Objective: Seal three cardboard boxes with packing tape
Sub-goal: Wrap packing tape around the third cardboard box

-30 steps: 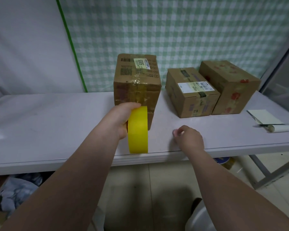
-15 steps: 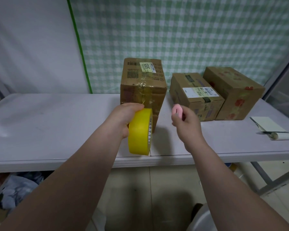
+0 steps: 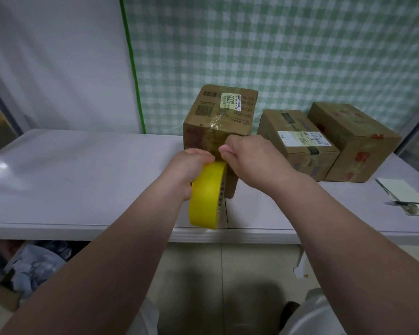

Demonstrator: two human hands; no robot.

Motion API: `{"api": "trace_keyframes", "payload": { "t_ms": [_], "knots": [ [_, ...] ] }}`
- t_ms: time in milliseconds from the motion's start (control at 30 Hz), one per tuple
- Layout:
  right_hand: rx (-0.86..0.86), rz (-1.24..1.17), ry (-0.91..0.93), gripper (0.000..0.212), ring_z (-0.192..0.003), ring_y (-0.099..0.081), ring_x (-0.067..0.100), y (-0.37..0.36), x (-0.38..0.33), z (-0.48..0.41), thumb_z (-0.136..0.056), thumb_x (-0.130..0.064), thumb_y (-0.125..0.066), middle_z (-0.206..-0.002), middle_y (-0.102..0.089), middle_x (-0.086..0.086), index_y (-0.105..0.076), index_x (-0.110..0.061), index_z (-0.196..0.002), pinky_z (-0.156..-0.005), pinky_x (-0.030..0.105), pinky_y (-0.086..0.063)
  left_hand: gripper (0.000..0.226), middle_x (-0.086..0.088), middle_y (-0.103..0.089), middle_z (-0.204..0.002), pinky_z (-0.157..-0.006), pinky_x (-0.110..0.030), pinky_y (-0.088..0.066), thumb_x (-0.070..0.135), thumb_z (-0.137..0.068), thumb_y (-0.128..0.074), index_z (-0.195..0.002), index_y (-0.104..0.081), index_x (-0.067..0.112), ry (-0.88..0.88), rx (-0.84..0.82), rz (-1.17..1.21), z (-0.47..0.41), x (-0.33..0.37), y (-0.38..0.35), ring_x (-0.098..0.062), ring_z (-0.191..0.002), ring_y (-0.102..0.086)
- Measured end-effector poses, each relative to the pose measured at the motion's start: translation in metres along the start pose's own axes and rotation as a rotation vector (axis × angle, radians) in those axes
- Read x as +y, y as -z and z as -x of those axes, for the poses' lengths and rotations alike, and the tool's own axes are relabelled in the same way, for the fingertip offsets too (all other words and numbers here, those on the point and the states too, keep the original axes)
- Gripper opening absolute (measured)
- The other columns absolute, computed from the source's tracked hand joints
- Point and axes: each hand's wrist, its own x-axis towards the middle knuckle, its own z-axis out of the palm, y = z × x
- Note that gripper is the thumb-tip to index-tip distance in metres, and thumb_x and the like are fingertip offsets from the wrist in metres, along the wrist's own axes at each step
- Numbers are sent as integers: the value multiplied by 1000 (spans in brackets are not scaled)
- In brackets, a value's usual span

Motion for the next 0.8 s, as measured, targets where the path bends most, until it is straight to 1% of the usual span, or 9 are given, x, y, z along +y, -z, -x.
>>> {"api": "trace_keyframes", "payload": {
  "t_ms": [67, 133, 267, 333, 467, 600, 700, 800],
  "knots": [
    [-44, 108, 18, 25, -74, -46, 26, 4, -6, -3, -103, -33, -38, -81, -47, 4, -44, -16, -86, -63, 32, -31, 8, -16, -60, -82, -77, -45, -53, 4, -89, -60, -84, -60, 10, -14, -6, -12, -2, 1, 2, -28, -72, -60],
    [-68, 176, 18, 24, -73, -42, 25, 7, -12, -6, -104, -32, -36, -80, -43, 3, -41, -16, -86, -63, 33, -30, 8, -16, -60, -81, -76, -45, -54, 4, -90, -59, -84, -60, 10, -22, -6, -22, -2, 3, 4, -28, -71, -59],
    [-58, 240, 18, 22, -73, -40, 23, 9, -23, -12, -103, -31, -37, -81, -41, 2, -41, -19, -86, -63, 33, -30, 6, -21, -63, -90, -87, -56, -52, 5, -88, -61, -85, -62, 10, -14, 2, -42, -3, 6, 6, -35, -87, -63],
    [-69, 279, 19, 19, -74, -41, 24, 9, -28, -16, -103, -28, -39, -82, -42, 3, -41, -20, -87, -62, 33, -31, 8, -22, -64, -93, -87, -59, -51, 5, -88, -61, -84, -63, 12, -5, 3, -47, -3, 6, 6, -38, -93, -64],
    [-70, 347, 16, 15, -73, -43, 25, 6, -31, -24, -102, -19, -40, -82, -43, 3, -44, -19, -88, -61, 33, -32, 10, -21, -64, -88, -86, -60, -51, 4, -89, -60, -83, -64, 12, -1, -11, -43, -5, 7, 6, -36, -88, -64],
    [-60, 439, 44, 15, -71, -44, 24, 6, -35, -27, -102, -17, -40, -76, -40, 1, -42, -21, -87, -60, 33, -33, 11, -24, -65, -94, -87, -61, -50, 3, -89, -59, -84, -65, 11, -3, -21, -61, -6, 8, 9, -40, -93, -65],
    [-73, 505, 72, 14, -71, -43, 23, 9, -36, -28, -102, -18, -40, -71, -35, 0, -51, -19, -94, -59, 33, -34, 12, -21, -65, -91, -88, -58, -51, 3, -89, -59, -83, -64, 12, 2, -35, -66, -6, 9, 10, -39, -93, -65],
    [-92, 554, 69, 18, -71, -44, 23, 12, -33, -28, -102, -19, -40, -69, -36, -1, -58, -18, -101, -60, 33, -35, 8, -18, -64, -87, -82, -52, -54, 5, -89, -61, -88, -63, 12, 17, -55, -73, -6, 12, 11, -34, -81, -65]
  ]
}}
